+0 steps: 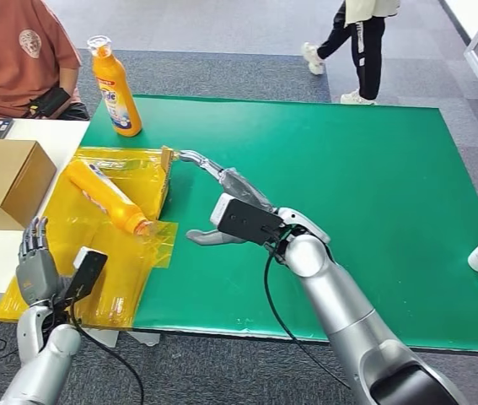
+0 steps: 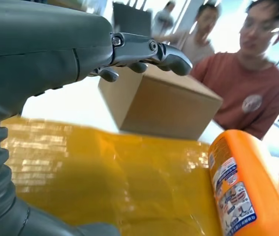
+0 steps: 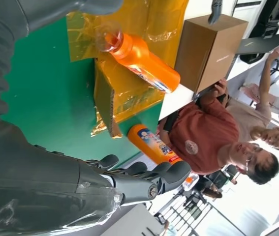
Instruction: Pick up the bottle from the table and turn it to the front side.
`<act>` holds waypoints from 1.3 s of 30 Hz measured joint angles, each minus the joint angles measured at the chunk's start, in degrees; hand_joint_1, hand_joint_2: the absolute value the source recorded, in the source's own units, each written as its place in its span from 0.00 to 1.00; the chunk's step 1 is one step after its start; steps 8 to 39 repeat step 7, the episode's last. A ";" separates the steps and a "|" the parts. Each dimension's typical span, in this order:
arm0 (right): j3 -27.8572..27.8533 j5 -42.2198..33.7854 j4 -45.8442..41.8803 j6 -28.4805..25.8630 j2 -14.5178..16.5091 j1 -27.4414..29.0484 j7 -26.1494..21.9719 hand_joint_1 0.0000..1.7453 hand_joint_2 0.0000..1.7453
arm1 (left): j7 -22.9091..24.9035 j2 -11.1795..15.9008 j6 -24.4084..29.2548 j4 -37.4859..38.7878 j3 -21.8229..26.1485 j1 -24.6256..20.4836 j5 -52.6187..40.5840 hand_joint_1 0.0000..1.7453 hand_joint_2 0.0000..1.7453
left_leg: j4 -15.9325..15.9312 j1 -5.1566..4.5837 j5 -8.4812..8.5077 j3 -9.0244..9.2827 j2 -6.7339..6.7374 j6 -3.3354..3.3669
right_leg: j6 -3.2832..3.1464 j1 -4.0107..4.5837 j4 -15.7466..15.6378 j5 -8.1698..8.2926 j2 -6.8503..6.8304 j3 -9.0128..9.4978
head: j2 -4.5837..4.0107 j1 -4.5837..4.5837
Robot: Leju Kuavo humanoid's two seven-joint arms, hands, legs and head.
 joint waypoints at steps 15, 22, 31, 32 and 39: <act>-0.73 1.90 -0.12 -0.21 -0.67 1.32 0.16 0.00 1.00 | 0.13 -1.58 -15.78 -14.91 -1.41 6.14 19.09 0.00 1.00 | 0.00 0.00 0.00 -0.01 0.02 0.00 | -0.01 0.00 0.00 -0.01 0.00 -0.04 | 0.00 -0.01; -0.73 1.90 -0.12 -0.21 -0.67 1.32 0.16 0.00 1.00 | 0.13 -1.58 -15.78 -14.91 -1.41 6.14 19.09 0.00 1.00 | 0.00 0.00 0.00 -0.01 0.02 0.00 | -0.01 0.00 0.00 -0.01 0.00 -0.04 | 0.00 -0.01; -0.73 1.90 -0.12 -0.21 -0.67 1.32 0.16 0.00 1.00 | 0.13 -1.58 -15.78 -14.91 -1.41 6.14 19.09 0.00 1.00 | 0.00 0.00 0.00 -0.01 0.02 0.00 | -0.01 0.00 0.00 -0.01 0.00 -0.04 | 0.00 -0.01; -0.73 1.90 -0.12 -0.21 -0.67 1.32 0.16 0.00 1.00 | 0.13 -1.58 -15.78 -14.91 -1.41 6.14 19.09 0.00 1.00 | 0.00 0.00 0.00 -0.01 0.02 0.00 | -0.01 0.00 0.00 -0.01 0.00 -0.04 | 0.00 -0.01; -0.73 1.90 -0.12 -0.21 -0.67 1.32 0.16 0.00 1.00 | 0.13 -1.58 -15.78 -14.91 -1.41 6.14 19.09 0.00 1.00 | 0.00 0.00 0.00 -0.01 0.02 0.00 | -0.01 0.00 0.00 -0.01 0.00 -0.04 | 0.00 -0.01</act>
